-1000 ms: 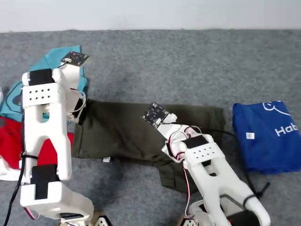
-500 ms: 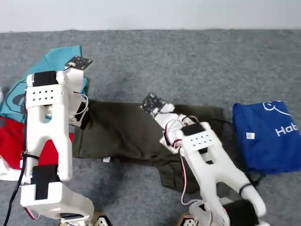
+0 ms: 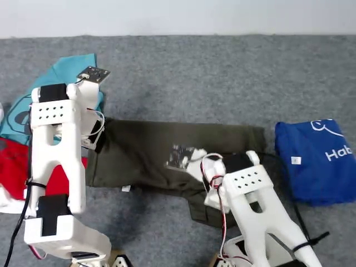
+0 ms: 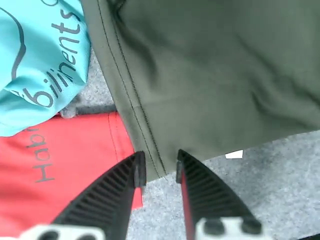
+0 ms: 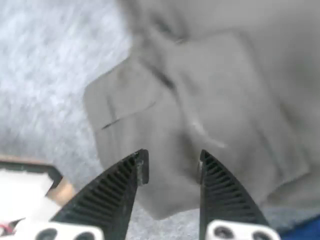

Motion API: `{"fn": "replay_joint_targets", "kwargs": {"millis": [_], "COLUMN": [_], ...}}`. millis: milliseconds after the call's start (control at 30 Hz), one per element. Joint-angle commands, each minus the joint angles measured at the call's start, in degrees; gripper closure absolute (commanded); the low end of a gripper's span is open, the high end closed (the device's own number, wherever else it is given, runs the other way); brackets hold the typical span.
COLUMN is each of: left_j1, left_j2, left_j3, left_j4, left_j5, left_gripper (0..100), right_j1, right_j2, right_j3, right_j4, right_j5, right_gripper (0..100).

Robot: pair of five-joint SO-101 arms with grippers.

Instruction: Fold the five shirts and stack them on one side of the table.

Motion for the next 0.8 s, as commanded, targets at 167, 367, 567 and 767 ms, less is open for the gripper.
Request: {"fn": "replay_joint_targets", "kwargs": {"millis": [167, 367, 567, 767], "left_j1": [0.3, 0.3, 0.3, 0.3], "left_j2": [-2.6, -2.6, -2.6, -2.6], "left_j3": [-0.1, -0.1, -0.1, 0.0], "left_j4": [1.2, 1.2, 1.2, 1.2], "left_j5": [-0.2, -0.2, -0.2, -0.2], "left_gripper": [89, 89, 89, 89], "right_j1": [-0.5, -0.6, -0.7, -5.2], "right_j2": [-1.5, -1.5, -1.5, -1.5], "right_j3": [3.3, 3.5, 6.5, 10.8], "right_j4": [1.1, 6.6, 7.6, 5.8], "right_j5": [5.3, 5.2, 5.3, 4.8], "right_gripper": [89.8, 94.6, 94.4, 94.3]}}
